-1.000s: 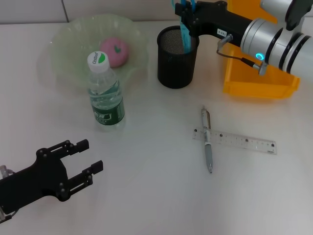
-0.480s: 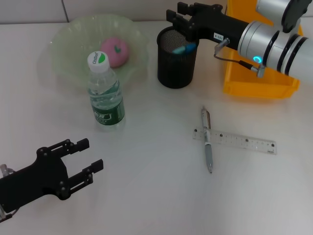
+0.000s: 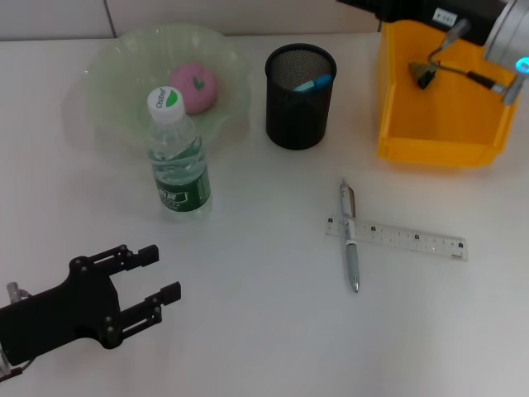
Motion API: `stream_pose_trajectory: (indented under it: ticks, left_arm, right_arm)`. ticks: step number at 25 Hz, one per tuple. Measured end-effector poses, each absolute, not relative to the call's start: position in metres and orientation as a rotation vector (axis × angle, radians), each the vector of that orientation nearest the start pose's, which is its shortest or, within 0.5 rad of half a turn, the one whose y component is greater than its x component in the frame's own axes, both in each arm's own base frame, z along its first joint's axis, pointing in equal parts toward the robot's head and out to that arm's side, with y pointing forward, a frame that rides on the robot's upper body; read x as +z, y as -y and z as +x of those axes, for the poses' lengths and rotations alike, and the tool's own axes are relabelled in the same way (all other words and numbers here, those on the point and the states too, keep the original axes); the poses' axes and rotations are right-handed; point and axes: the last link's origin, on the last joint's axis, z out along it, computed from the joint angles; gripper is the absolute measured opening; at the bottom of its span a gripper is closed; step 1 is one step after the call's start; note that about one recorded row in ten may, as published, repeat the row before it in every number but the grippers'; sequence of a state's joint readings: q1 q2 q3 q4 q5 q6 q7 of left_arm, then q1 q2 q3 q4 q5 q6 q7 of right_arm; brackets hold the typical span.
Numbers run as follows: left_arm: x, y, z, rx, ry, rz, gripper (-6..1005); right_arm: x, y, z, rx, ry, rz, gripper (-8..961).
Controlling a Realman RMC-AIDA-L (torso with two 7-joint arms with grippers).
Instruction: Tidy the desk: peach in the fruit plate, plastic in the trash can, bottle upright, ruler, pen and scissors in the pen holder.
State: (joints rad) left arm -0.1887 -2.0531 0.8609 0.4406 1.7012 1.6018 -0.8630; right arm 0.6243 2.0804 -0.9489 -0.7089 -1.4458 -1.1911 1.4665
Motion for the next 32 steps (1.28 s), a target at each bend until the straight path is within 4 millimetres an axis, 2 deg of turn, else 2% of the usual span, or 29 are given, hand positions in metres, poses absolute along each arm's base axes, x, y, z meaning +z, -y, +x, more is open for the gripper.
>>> stream_pose_trajectory:
  ticks: [1,4,7,9,15,18,22,26,32]
  left_arm:
    - [-0.024,-0.214,-0.335,-0.808,0.509,-2.578,597]
    - [-0.025,-0.215,-0.334,-0.804,0.524,-2.600,602]
    - [-0.026,-0.217,-0.333,-0.810,0.555,-2.604,616]
    - [-0.025,-0.217,-0.332,-0.817,0.571,-2.606,625]
    - [-0.024,-0.215,-0.329,-0.834,0.605,-2.656,775]
    - [-0.024,-0.214,-0.328,-0.838,0.620,-2.671,799]
    - [-0.023,-0.214,-0.330,-0.818,0.632,-2.662,796]
    - [-0.022,-0.215,-0.331,-0.808,0.619,-2.660,793]
    - [-0.024,-0.213,-0.329,-0.808,0.600,-2.682,789]
  right_arm:
    - [0.023,-0.411,0.182,1.028,-0.586,-2.351,654]
    - [0.041,-0.401,0.167,0.903,-0.574,-2.454,734]
    - [0.054,-0.390,0.151,0.634,-0.630,-2.585,815]
    - [0.060,-0.383,0.143,0.397,-0.688,-2.647,816]
    - [0.080,-0.361,0.114,-0.206,-0.590,-2.801,818]
    - [0.075,-0.360,0.108,-0.395,-0.510,-2.861,819]
    - [0.056,-0.359,0.113,-0.562,-0.336,-2.907,818]
    - [0.037,-0.356,0.127,-0.706,-0.203,-2.958,816]
    - [0.015,-0.360,0.153,-0.766,-0.118,-3.024,811]
